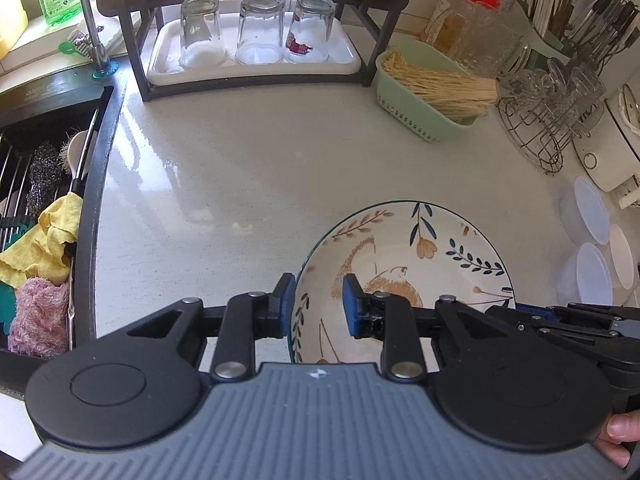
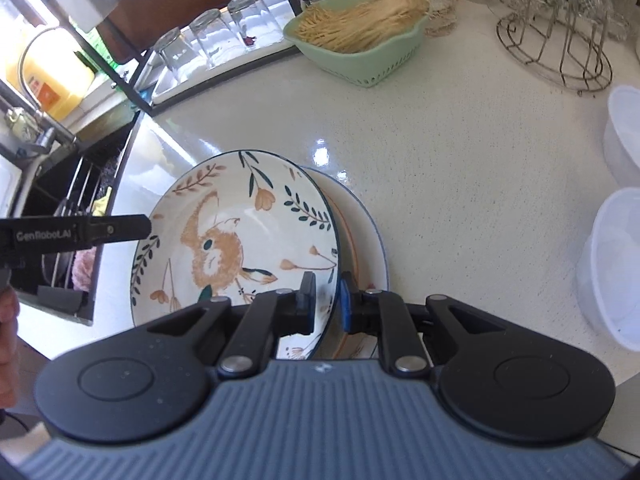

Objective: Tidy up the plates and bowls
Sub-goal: 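Lower the deer-print plate onto the stack and open both grippers, then move both grippers toward the translucent white plastic bowl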

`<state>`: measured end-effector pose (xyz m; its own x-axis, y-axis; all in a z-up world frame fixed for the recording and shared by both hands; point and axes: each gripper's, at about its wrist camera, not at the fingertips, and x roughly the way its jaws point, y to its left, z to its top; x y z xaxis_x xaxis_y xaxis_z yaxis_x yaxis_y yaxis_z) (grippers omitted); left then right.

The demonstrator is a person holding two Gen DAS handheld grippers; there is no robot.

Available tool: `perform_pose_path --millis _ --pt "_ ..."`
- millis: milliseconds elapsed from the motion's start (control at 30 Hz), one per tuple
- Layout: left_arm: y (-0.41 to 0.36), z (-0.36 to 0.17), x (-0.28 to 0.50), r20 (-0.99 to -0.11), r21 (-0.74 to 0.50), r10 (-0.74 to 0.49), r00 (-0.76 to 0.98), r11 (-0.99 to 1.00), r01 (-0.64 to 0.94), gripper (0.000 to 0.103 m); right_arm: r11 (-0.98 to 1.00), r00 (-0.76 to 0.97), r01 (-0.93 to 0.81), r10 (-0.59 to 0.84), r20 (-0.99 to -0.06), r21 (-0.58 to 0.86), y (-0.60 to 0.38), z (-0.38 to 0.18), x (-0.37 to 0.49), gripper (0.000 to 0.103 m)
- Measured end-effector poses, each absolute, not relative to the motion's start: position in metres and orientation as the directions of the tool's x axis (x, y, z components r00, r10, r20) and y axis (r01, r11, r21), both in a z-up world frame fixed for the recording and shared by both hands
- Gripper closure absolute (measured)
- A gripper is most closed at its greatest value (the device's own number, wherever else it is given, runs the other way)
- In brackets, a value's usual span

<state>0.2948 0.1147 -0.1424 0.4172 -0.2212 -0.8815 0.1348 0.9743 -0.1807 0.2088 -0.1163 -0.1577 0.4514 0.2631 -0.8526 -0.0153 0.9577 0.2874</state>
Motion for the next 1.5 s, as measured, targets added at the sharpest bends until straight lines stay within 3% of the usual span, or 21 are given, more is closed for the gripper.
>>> perform_pose_path --millis 167,333,933,1200,1500 --pt "0.115 -0.138 0.292 -0.862 -0.227 -0.255 0.438 0.967 0.116 0.073 0.978 0.479 -0.034 0.196 -0.856 0.205 -0.113 -0.150 0.205 0.085" --pt "0.113 -0.134 0.293 -0.861 -0.226 -0.249 0.443 0.968 0.106 0.073 0.964 0.475 -0.014 0.239 -0.847 0.264 -0.124 -0.158 0.201 0.085" --pt "0.073 -0.060 0.271 -0.757 -0.266 -0.284 0.588 0.956 0.119 0.073 0.950 0.709 -0.042 0.246 -0.661 0.310 -0.158 -0.080 0.174 0.086" --pt "0.051 -0.045 0.267 -0.735 -0.201 -0.258 0.628 0.966 0.162 0.073 0.948 0.777 -0.046 0.232 -0.585 0.315 -0.176 -0.051 0.167 0.086" --pt "0.049 -0.053 0.278 -0.741 -0.165 -0.290 0.605 0.953 0.254 0.073 0.960 0.790 0.045 0.136 -0.599 0.276 -0.176 -0.053 0.167 0.086"
